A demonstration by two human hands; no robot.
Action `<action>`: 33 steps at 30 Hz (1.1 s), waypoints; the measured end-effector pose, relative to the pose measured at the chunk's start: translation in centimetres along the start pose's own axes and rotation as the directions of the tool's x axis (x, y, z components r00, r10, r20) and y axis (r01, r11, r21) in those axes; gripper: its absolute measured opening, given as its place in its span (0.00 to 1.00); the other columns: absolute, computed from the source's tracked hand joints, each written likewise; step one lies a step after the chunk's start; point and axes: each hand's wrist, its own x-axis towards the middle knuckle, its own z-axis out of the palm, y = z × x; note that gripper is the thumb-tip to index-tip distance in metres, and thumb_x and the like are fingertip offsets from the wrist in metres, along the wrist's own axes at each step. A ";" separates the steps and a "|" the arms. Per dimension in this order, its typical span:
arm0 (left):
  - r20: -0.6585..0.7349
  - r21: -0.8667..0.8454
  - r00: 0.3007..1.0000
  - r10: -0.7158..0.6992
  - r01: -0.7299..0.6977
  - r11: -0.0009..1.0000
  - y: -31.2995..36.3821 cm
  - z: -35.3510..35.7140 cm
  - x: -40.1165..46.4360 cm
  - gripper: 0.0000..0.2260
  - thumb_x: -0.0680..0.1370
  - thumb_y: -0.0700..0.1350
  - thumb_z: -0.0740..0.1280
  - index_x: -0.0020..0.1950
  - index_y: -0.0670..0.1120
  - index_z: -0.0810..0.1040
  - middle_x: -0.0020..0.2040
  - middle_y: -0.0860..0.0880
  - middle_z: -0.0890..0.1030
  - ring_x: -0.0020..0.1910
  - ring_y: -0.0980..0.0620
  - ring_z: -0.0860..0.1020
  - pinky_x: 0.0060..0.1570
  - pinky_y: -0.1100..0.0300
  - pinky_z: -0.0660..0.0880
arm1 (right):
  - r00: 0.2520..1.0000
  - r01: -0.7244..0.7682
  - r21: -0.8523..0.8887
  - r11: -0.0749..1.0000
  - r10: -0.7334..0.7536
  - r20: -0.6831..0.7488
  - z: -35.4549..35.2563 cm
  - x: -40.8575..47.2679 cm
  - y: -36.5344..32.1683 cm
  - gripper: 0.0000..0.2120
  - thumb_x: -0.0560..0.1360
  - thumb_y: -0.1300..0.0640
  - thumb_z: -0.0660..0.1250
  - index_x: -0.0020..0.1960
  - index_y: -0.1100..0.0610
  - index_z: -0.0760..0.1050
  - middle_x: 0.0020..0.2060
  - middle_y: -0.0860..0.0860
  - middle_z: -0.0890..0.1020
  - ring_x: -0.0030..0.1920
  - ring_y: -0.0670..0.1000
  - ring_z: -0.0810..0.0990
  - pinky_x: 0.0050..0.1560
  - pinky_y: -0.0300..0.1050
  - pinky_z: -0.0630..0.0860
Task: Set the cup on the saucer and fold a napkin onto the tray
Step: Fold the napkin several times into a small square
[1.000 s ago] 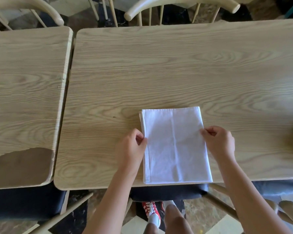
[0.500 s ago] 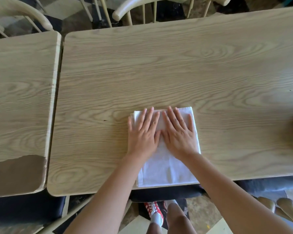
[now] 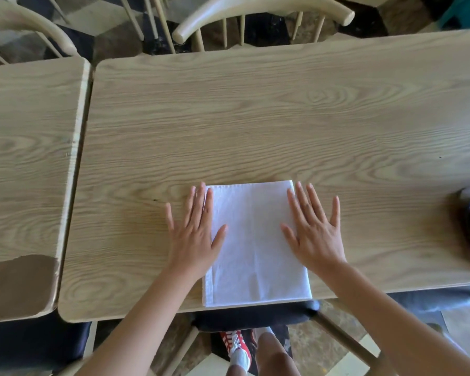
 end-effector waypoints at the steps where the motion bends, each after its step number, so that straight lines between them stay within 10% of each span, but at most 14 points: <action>1: -0.033 -0.009 0.997 0.072 -0.072 0.997 0.4 -0.2 -1.1 0.30 0.78 0.59 0.47 0.76 0.46 0.46 0.77 0.49 0.46 0.76 0.51 0.46 0.70 0.39 0.42 | 0.999 0.048 0.006 0.999 -0.048 -0.012 -0.1 -1.4 -0.3 0.31 0.76 0.41 0.47 0.76 0.53 0.49 0.76 0.50 0.53 0.76 0.51 0.49 0.72 0.63 0.42; 5: 0.056 0.042 0.913 0.403 -0.405 0.913 2.3 0.9 -6.3 0.30 0.78 0.60 0.50 0.76 0.48 0.52 0.78 0.47 0.51 0.76 0.49 0.51 0.72 0.41 0.46 | 0.955 0.292 -0.020 0.956 -0.290 0.053 1.1 -6.7 -1.5 0.31 0.76 0.40 0.50 0.75 0.51 0.51 0.75 0.52 0.55 0.75 0.52 0.51 0.72 0.63 0.47; 24: 0.235 0.060 0.885 0.402 -0.426 0.903 -1.8 0.7 -8.3 0.38 0.72 0.66 0.60 0.75 0.47 0.55 0.76 0.43 0.57 0.75 0.47 0.55 0.69 0.45 0.58 | 0.889 0.440 -0.151 0.885 -0.406 0.211 0.8 -7.7 1.2 0.43 0.68 0.34 0.61 0.74 0.55 0.54 0.72 0.63 0.61 0.72 0.60 0.59 0.69 0.66 0.52; 33: 0.088 -0.051 0.833 0.546 -0.543 0.838 -3.4 -0.7 -7.0 0.28 0.67 0.43 0.72 0.66 0.47 0.72 0.69 0.49 0.72 0.69 0.53 0.68 0.57 0.54 0.68 | 0.817 0.576 -0.015 0.818 -0.576 -0.029 -0.7 -6.4 3.1 0.28 0.65 0.54 0.73 0.64 0.57 0.75 0.63 0.58 0.76 0.63 0.56 0.76 0.60 0.59 0.71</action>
